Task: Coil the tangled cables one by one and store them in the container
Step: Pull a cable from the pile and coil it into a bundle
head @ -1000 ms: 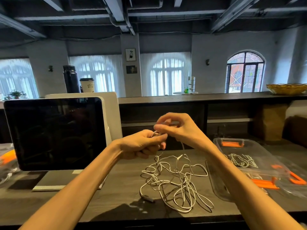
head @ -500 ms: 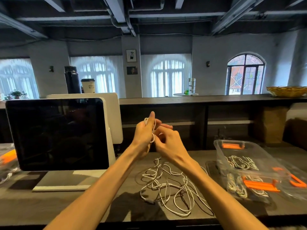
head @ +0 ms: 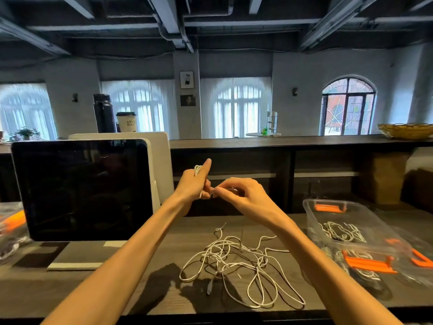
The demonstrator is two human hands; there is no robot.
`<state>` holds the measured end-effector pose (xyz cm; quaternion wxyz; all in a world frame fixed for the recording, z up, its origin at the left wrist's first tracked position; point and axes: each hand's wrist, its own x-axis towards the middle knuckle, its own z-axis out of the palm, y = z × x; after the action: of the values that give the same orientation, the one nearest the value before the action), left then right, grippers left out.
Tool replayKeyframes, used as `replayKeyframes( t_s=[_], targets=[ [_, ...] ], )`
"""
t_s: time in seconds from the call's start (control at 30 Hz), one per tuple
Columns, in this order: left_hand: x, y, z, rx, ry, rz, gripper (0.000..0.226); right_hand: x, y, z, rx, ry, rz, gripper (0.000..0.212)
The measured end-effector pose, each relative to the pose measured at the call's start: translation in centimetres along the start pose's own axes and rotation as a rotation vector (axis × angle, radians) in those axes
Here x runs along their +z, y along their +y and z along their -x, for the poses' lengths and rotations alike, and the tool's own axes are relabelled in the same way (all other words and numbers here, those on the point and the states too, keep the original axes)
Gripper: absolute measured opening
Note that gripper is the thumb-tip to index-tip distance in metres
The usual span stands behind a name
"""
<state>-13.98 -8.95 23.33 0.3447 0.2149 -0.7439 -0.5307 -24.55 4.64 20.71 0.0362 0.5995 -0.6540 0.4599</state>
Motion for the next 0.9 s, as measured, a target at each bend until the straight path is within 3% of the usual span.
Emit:
replayKeyframes(
  t_s=[0.27,0.4,0.6,0.73,0.9],
  targets=[
    [0.0,0.8,0.5,0.048,-0.023,0.008,0.055,-1.7,-1.3,-0.5,-0.024,-0.213,0.232,0.025],
    [0.6,0.7,1.6,0.095,-0.208,-0.081,0.055,-2.0,-1.8,-0.9,-0.085,-0.108,0.137,0.020],
    [-0.1,0.9,2.0,-0.111,-0.622,0.247,0.078,-2.1,-2.2,-0.8,-0.137,0.106,0.006,0.029],
    [-0.8,0.9,2.7,-0.170,-0.736,0.088,0.082,-2.5,-1.9,-0.6,-0.126,0.067,-0.051,0.026],
    [-1.6,0.5,3.3,-0.125,-0.747,0.201,0.045,-2.6,-1.7,-0.1,0.045,0.054,-0.306,0.020]
  ],
)
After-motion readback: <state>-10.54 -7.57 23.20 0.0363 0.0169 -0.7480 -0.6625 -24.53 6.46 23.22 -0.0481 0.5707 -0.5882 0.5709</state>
